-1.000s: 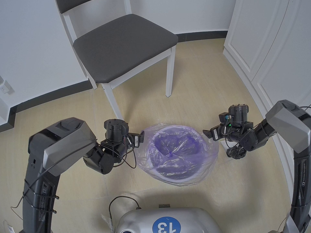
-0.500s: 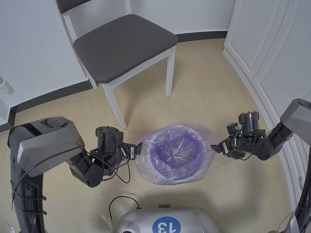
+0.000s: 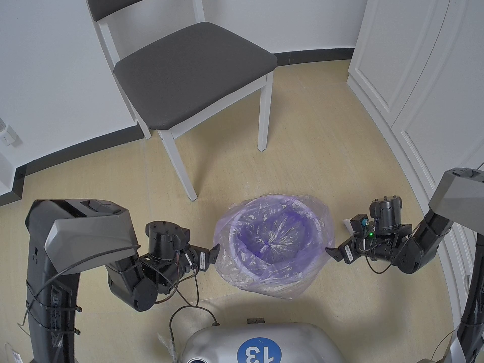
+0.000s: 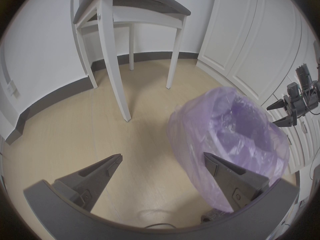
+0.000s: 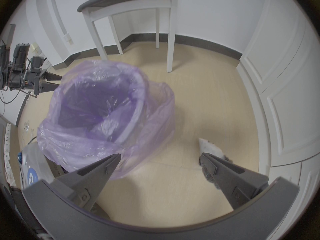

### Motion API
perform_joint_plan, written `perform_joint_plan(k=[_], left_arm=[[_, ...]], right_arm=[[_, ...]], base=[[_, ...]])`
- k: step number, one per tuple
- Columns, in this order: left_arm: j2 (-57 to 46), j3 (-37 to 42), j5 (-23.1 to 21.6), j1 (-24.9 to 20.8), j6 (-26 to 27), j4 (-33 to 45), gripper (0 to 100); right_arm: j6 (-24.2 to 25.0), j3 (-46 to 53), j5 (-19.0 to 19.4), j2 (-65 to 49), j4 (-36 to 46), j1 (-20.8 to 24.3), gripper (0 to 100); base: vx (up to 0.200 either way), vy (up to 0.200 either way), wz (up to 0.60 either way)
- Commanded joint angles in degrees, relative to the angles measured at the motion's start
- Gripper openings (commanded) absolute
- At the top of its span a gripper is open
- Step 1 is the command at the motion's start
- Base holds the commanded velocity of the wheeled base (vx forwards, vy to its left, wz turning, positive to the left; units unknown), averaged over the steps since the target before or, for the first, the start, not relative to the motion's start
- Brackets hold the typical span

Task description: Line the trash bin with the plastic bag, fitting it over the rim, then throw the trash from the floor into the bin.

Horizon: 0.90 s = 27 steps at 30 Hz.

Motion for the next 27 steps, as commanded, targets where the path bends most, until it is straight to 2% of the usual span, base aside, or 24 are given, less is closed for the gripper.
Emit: perform_joint_plan(k=[1,5,12,19,23,27], left_arm=[[3.1,1.7,-2.1,-0.1,0.0,-0.3,100],[6.4,-0.9,-2.5,0.1,-0.1,-0.3,100],[10.7,-9.3,-2.6,1.4,0.0,1.8,100],[13.0,-18.1,-2.5,2.7,0.0,9.1,100],[12.7,-19.0,-2.5,3.2,0.0,10.4,100],[10.0,-14.6,-2.5,3.5,-0.1,8.7,100]], right_arm=[[0.1,-0.2,0.0,5.9,-1.0,0.8,100],[0.3,-3.0,0.0,9.9,-4.4,0.8,100],[0.6,-11.1,0.0,15.0,-2.7,0.2,100],[0.5,-22.4,-0.1,18.2,8.5,-1.8,100],[0.6,-24.9,0.0,18.0,12.0,-2.3,100],[0.5,-21.3,0.7,14.7,11.6,-2.6,100]], base=[[0.000,0.000,0.00],[0.000,0.000,0.00],[0.000,0.000,0.00],[0.000,0.000,0.00],[0.000,0.000,0.00],[0.000,0.000,0.00]])
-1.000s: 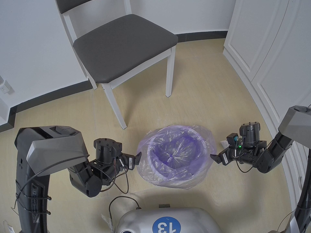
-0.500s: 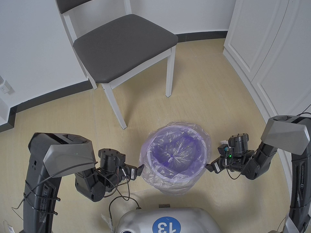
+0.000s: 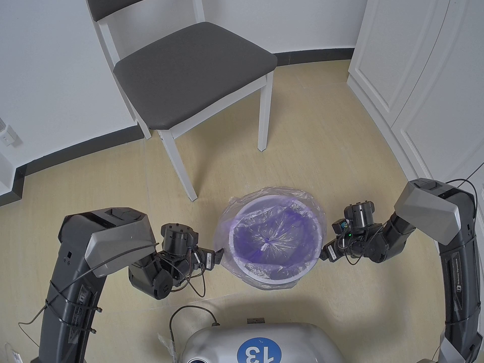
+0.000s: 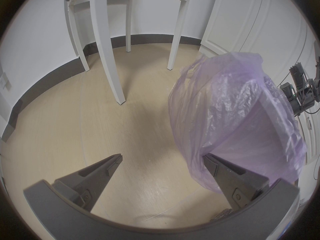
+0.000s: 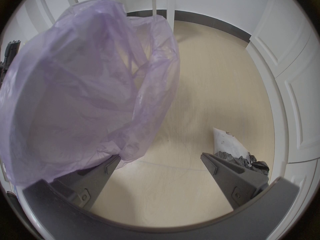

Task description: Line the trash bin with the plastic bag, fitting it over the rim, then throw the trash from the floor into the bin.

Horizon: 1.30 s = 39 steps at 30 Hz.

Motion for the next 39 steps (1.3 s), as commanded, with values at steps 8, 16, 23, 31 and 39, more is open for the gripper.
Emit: perform_joint_plan(k=[8,16,23,31,39], left_arm=[[-10.1,15.0,-0.1,0.1,-0.5,-11.4,100],[-17.9,21.5,-0.3,-1.1,-0.5,-12.4,100],[-24.3,24.4,-2.4,-3.4,-0.5,-13.8,100],[-17.0,15.2,-2.9,-6.8,0.0,-12.4,100],[-9.9,3.1,-1.5,-10.4,2.1,-3.7,100]], right_arm=[[0.2,15.0,4.6,-16.5,-3.2,-1.3,100],[0.2,20.6,4.7,-23.8,-4.1,-1.4,100],[2.0,18.7,4.7,-23.8,-4.2,-1.3,100],[3.2,15.5,3.7,-21.3,-4.2,0.0,100],[3.3,14.4,3.2,-21.3,-4.1,-0.5,100]], base=[[0.000,0.000,0.00],[0.000,0.000,0.00],[0.000,0.000,0.00],[0.000,0.000,0.00],[0.000,0.000,0.00]])
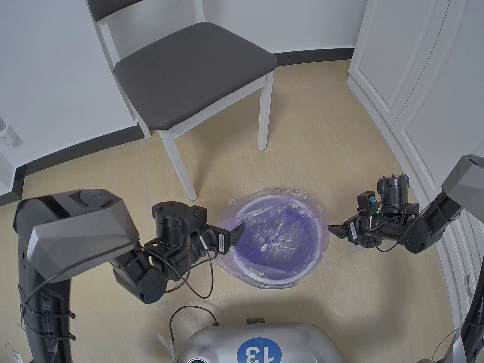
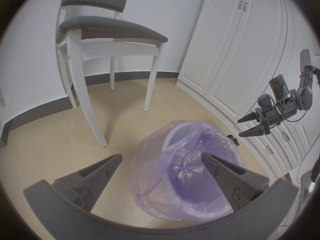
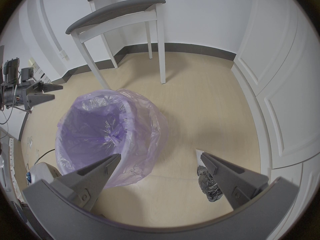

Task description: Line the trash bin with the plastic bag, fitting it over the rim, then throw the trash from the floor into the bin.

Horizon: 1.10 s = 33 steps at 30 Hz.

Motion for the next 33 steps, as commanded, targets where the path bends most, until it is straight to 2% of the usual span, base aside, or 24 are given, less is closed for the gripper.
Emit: perform_joint_plan(k=[1,7,12,19,27,33], left_arm=[[6.8,-7.4,1.6,-3.1,2.1,4.4,100],[11.8,-16.3,10.3,-3.5,7.8,8.7,100],[14.1,-20.8,14.3,-3.6,10.3,9.0,100],[16.2,-25.7,15.7,-2.3,12.2,8.6,100],[12.3,-25.8,15.8,-1.4,8.0,9.2,100],[8.3,-25.1,15.2,1.5,5.2,12.0,100]], right_arm=[[0.0,-1.3,-0.2,0.6,0.2,-0.4,100],[0.0,-2.1,-0.2,0.8,0.3,-0.5,100],[0.3,-3.7,-0.2,1.9,0.3,-0.5,100],[0.3,-4.4,-0.2,2.3,0.3,-0.5,100],[0.3,-4.3,-0.2,2.1,0.4,-1.4,100],[0.3,-5.2,-0.2,3.3,0.5,-1.4,100]], base=[[0.000,0.000,0.00],[0.000,0.000,0.00],[0.000,0.000,0.00],[0.000,0.000,0.00],[0.000,0.000,0.00],[0.000,0.000,0.00]])
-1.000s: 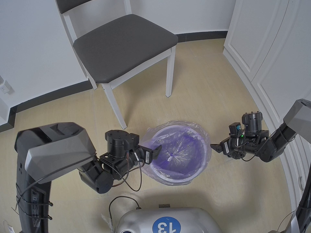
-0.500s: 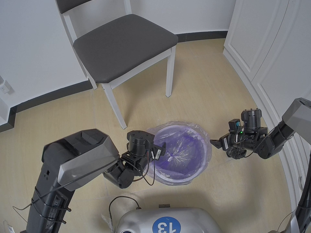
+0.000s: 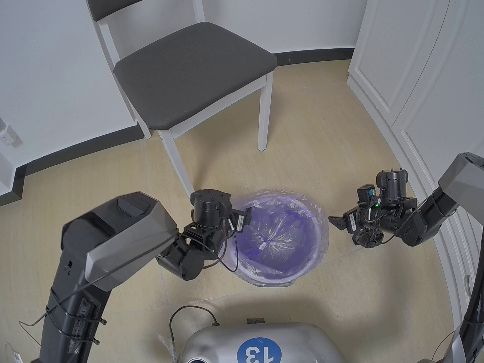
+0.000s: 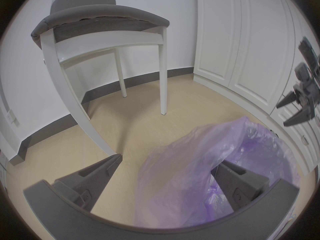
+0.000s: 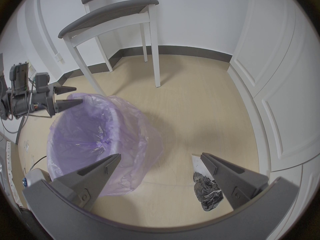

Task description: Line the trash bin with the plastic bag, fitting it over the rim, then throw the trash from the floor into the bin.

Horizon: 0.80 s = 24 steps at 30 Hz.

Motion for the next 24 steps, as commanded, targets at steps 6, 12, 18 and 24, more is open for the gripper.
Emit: perform_joint_plan(k=[6,12,18,24], left_arm=[[-3.9,0.0,-1.0,2.0,-2.8,2.6,100],[-3.6,-0.1,-1.9,2.0,-3.0,2.7,100],[-1.3,-0.2,-2.0,3.6,-3.9,2.6,100],[-0.1,0.2,-2.0,4.7,-6.1,2.6,100]], right_arm=[[0.0,-2.3,0.0,3.1,0.1,0.3,100],[0.0,-4.1,0.0,5.3,0.1,0.3,100],[0.0,-6.6,0.0,9.4,-0.1,0.3,100],[0.2,-7.8,0.0,12.4,-0.5,0.4,100]], base=[[0.000,0.000,0.00],[0.000,0.000,0.00],[0.000,0.000,0.00],[0.000,0.000,0.00]])
